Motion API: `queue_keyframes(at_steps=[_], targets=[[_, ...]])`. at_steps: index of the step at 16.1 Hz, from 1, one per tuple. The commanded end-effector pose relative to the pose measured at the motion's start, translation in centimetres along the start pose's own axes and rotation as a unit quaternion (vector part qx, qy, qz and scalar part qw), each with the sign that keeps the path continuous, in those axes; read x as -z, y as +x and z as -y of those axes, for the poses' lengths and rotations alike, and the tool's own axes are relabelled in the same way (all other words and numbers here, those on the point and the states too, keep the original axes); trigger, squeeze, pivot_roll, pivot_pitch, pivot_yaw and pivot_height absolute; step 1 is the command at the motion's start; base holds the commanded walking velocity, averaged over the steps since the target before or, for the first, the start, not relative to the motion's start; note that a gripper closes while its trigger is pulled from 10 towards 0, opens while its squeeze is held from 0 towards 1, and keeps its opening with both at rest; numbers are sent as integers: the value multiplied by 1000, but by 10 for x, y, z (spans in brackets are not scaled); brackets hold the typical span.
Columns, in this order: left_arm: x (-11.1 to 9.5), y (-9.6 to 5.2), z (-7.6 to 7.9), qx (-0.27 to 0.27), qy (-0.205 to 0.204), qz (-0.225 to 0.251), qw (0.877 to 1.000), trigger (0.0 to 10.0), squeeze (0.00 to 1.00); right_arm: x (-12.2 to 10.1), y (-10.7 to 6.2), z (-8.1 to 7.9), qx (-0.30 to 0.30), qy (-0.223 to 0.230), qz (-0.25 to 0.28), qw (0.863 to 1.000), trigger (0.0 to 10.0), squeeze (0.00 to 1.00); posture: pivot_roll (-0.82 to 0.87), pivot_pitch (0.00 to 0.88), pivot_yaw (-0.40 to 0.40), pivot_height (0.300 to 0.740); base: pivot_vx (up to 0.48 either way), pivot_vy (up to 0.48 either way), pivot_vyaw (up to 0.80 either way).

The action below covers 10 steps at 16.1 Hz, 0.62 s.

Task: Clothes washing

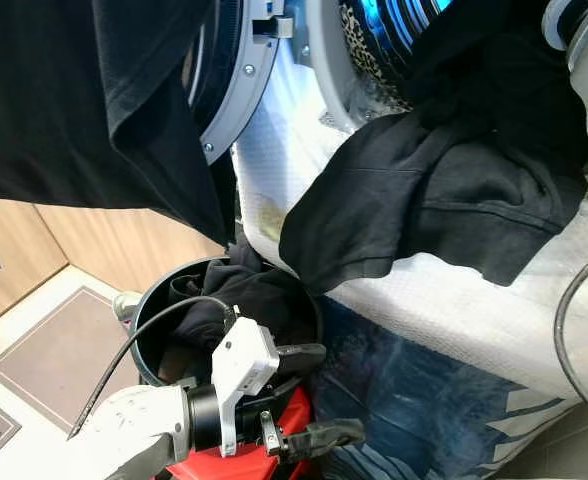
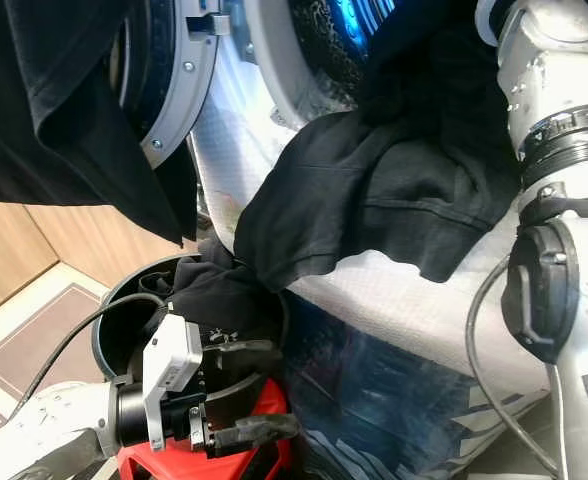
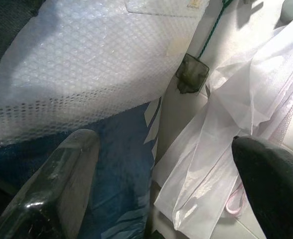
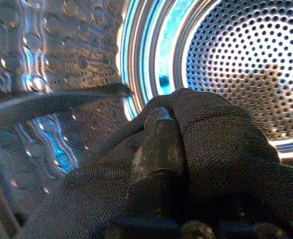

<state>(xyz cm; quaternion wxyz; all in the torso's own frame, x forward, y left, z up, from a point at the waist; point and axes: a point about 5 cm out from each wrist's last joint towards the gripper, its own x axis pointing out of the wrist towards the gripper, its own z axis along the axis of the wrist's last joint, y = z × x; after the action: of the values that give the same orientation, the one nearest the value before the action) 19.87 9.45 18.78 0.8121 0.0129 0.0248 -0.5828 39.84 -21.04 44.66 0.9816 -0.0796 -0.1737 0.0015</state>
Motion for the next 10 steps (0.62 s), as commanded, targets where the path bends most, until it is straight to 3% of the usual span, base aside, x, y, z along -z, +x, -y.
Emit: queue_keyframes(at_steps=[1, 5, 6, 7, 10], targets=[[-3, -2, 1, 5, 2, -3, 1000, 10000, 0, 7, -3, 10, 2, 0, -25, 1000, 10000, 0, -9, 105, -65, 740, 0, 0, 0], [-4, -3, 0, 5, 4, -5, 1000, 10000, 0, 20, -7, 12, -45, -17, -78, 996, 10000, 0, -15, 112, -51, 740, 0, 0, 0], [-5, -3, 0, 6, 5, -5, 1000, 10000, 0, 22, -8, 13, -54, -16, -84, 995, 10000, 149, -16, 113, -49, 740, 0, 0, 0], [-5, -3, -2, 2, 8, -5, 1000, 10000, 0, 22, -10, 15, -63, -13, -79, 995, 10000, 1000, -16, 111, -44, 740, 0, 0, 0], [-8, 0, -7, -13, 20, -3, 1000, 10000, 0, 21, -16, 15, -98, 2, -62, 993, 10000, 1000, -12, 105, -35, 740, 0, 0, 0]])
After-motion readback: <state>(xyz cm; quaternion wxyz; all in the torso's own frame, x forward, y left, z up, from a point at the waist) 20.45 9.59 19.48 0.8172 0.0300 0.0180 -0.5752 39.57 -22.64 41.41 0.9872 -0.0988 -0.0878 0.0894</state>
